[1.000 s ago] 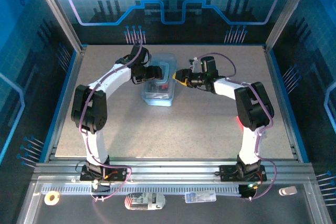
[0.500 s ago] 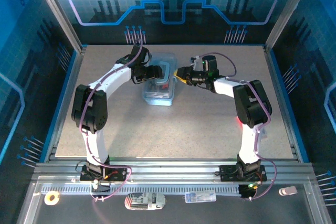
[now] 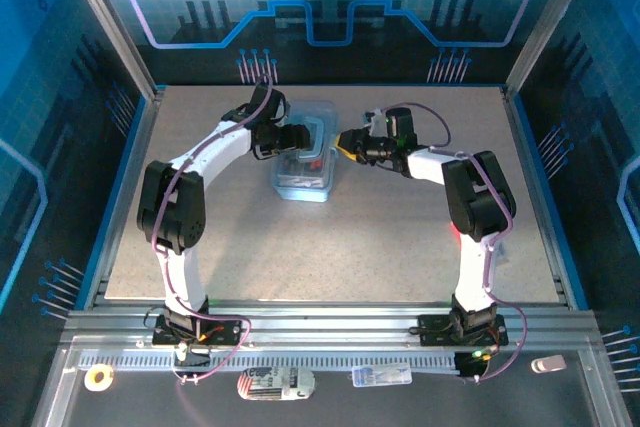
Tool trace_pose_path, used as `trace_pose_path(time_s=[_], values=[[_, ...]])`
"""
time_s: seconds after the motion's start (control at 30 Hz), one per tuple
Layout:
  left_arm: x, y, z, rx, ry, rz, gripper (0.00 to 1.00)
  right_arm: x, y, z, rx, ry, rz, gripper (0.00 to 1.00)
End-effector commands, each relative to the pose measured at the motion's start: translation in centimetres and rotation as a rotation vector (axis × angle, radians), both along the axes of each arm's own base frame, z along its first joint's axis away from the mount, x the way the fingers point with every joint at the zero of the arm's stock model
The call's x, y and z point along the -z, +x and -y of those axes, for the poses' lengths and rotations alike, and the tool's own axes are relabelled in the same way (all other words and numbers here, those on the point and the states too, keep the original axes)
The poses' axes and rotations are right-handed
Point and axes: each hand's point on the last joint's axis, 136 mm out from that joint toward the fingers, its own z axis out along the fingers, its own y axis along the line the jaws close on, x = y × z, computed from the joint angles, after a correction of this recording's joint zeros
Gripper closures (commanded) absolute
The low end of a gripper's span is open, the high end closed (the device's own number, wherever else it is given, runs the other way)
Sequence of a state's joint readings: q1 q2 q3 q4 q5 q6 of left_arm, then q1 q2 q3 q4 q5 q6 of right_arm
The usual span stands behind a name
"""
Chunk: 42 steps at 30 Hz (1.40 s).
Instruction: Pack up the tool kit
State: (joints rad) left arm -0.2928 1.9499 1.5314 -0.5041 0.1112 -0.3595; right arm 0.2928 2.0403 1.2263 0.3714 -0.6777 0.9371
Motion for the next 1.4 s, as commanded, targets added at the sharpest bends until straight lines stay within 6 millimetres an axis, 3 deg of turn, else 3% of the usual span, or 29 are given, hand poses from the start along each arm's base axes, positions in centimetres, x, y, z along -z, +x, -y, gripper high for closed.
trace_pose_path(time_s=[0.0, 0.6, 1.37], values=[[11.6, -6.9, -1.1, 0.021, 0.113, -0.384, 0.42, 2.7, -0.1, 0.5, 0.019, -0.043, -0.052, 0.59], [12.5, -7.3, -1.6, 0.013, 0.211, -0.407, 0.46, 3.0, 0.4, 1.1, 0.035, 0.077, -0.058, 0.59], [11.6, -7.0, -1.0, 0.030, 0.186, -0.386, 0.47, 3.4, -0.2, -0.2, -0.052, 0.130, -0.035, 0.39]])
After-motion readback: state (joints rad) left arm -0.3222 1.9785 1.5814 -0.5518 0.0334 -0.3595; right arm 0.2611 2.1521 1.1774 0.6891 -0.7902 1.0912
